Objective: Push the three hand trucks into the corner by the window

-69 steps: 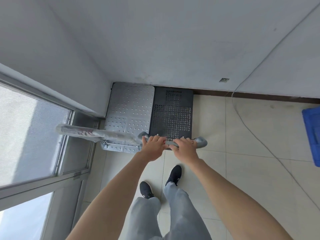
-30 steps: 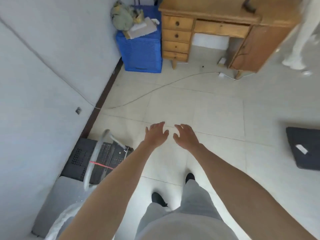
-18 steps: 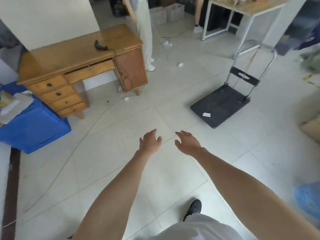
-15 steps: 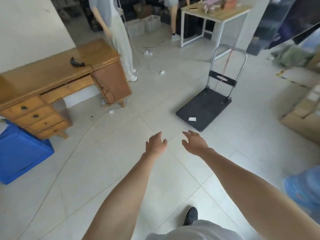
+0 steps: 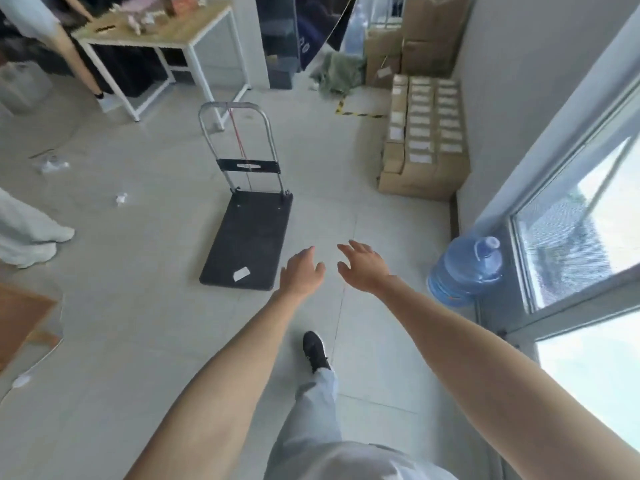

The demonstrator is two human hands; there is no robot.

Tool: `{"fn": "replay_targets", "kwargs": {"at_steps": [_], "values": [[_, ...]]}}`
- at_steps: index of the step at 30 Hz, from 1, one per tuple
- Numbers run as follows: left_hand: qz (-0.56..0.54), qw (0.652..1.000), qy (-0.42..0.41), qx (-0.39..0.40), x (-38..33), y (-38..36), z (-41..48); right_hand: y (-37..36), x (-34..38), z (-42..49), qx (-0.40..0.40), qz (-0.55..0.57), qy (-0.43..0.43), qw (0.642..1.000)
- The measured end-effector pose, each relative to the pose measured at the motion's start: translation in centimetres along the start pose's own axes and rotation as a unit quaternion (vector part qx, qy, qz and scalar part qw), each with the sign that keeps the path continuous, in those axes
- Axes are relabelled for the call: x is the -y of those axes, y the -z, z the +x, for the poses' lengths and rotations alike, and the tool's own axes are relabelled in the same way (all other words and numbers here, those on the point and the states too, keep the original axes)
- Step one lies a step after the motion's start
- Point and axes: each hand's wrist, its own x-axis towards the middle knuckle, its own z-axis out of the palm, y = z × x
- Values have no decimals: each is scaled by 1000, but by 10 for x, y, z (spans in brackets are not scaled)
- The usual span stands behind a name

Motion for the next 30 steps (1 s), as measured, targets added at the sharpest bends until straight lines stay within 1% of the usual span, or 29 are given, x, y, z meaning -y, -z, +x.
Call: {"fn": "replay_targets", "kwargs": {"at_steps": [5, 7, 11, 15, 18, 21, 23, 27, 30], "values": [[23, 998, -47, 25, -40, 13, 129, 39, -41, 100, -15, 14, -53, 998], [32, 997, -53, 46, -60, 25, 174, 57, -53, 132, -17, 29, -75, 997], [48, 994, -82, 60, -100, 44, 266, 91, -78, 189, -36, 50, -111, 992], [62, 987, -117, 94, -140, 41, 332, 114, -104, 241, -46, 66, -141, 987], [83, 981, -130, 117, -163, 38, 377, 131, -125, 286, -38, 81, -154, 984], [112, 978, -121, 125, -180, 41, 435, 150, -156, 348, -26, 94, -168, 981], [129, 978, -99, 131, -184, 46, 479, 164, -177, 395, -17, 96, -168, 981], [133, 983, -34, 124, -185, 69, 568, 197, -204, 490, 0, 96, -144, 985], [127, 987, -23, 91, -189, 99, 633, 223, -209, 561, 26, 79, -114, 990]]}}
